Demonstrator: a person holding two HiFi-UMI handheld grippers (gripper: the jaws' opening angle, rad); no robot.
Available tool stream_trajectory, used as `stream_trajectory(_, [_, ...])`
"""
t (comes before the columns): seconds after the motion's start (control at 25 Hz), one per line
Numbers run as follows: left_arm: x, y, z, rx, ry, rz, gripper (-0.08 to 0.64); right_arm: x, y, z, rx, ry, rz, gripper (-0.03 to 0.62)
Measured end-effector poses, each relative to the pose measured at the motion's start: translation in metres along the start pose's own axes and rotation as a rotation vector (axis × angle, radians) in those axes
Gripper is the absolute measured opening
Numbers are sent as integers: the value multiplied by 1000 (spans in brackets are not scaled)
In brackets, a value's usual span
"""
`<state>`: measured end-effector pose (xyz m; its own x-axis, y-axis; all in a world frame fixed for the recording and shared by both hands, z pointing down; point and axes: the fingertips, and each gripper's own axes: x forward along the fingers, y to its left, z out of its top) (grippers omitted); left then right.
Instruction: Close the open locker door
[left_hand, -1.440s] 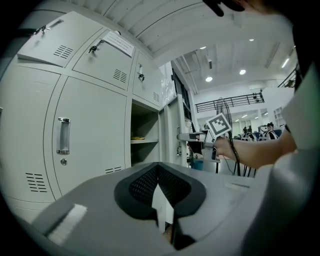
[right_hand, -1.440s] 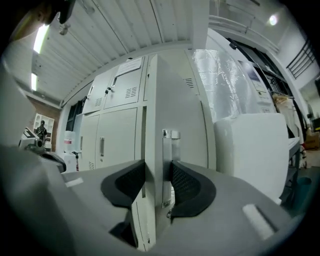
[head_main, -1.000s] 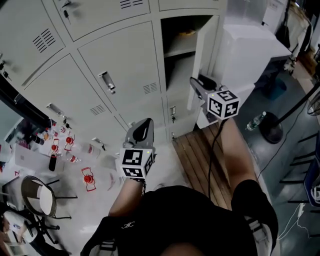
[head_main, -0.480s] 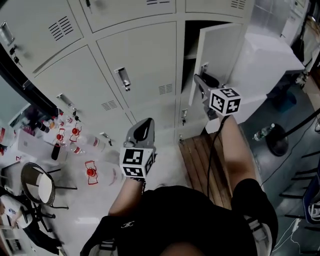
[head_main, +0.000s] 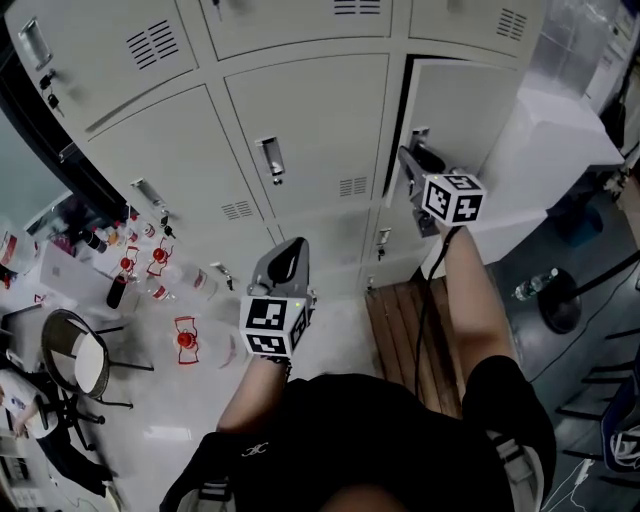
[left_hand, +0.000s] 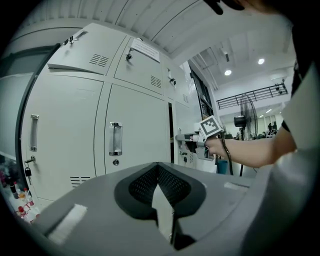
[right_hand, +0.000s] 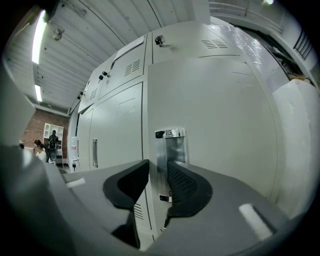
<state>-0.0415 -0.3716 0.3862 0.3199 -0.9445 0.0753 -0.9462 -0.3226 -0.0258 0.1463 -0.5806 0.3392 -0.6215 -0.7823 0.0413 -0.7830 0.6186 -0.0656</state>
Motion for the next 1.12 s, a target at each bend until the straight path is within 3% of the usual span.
stream_trajectory(0.68, [-11,29,1,15,-7,47,0,31,-11,3,72,-56,46,121])
stream_trajectory(0.96, [-13,26,1,17,-8,35,0,25,-10,2,61,-58,29,124])
stream_trajectory(1.12, [-12,18,3,18,-15,14,0,6,-14,7,85,-109,-5,126])
